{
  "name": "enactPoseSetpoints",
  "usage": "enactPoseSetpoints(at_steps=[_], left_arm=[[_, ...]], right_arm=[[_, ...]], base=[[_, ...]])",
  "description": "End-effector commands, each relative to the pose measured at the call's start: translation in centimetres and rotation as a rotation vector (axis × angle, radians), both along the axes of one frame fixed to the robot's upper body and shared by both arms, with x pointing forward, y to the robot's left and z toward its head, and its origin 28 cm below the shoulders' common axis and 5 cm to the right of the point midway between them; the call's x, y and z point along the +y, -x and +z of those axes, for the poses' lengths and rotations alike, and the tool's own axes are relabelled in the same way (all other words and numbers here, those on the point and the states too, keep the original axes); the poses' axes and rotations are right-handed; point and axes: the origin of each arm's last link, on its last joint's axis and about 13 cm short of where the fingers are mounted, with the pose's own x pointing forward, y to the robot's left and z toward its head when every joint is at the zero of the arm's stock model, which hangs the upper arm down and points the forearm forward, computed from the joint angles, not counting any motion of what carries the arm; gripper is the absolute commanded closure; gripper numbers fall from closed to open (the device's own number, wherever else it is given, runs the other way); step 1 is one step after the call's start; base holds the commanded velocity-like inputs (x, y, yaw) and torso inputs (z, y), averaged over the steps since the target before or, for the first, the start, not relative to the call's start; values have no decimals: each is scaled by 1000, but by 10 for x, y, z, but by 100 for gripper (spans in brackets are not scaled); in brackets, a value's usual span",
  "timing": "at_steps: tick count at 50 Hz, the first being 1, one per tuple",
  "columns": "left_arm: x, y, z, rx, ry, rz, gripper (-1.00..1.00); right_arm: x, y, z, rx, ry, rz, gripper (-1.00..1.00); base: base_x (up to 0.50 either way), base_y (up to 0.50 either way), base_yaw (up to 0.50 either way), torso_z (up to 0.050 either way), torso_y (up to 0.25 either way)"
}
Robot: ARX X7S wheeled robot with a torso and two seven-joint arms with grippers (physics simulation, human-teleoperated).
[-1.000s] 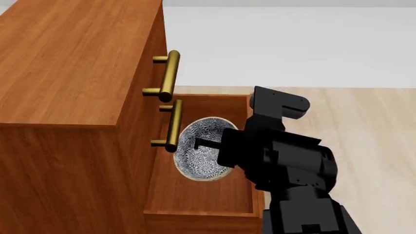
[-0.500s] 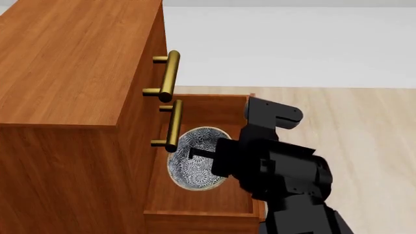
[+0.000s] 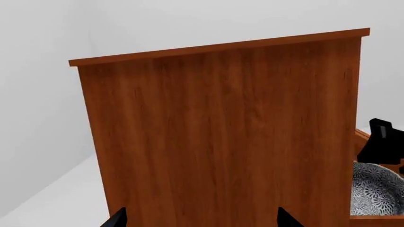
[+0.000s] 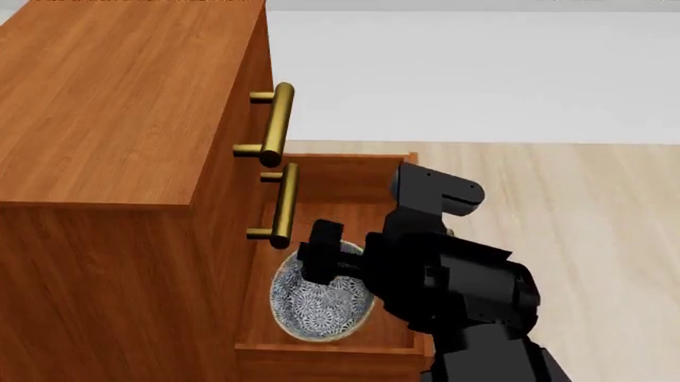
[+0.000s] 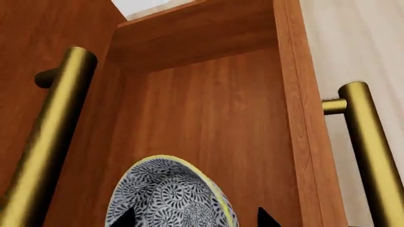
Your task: Put the bowl in the bottom drawer of the cabinet.
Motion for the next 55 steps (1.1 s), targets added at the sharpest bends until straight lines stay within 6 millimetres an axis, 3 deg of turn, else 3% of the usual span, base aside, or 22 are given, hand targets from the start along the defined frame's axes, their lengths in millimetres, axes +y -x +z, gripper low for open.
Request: enactPoseSetpoints(at_steps=[1,25,55], left_arm=[[0,0,0,1,0,2,-100],[0,0,0,0,0,0,-100],[-1,-2,1,-3,3,-3,-100]], right_arm=[[-1,1,-5,5,44,7,-100],[-4,-6,12,-55,78,17,-100],[-21,-20,60,-184,108,-8,-100]], base=[[0,0,0,0,0],[0,0,0,0,0],[0,0,0,0,0]])
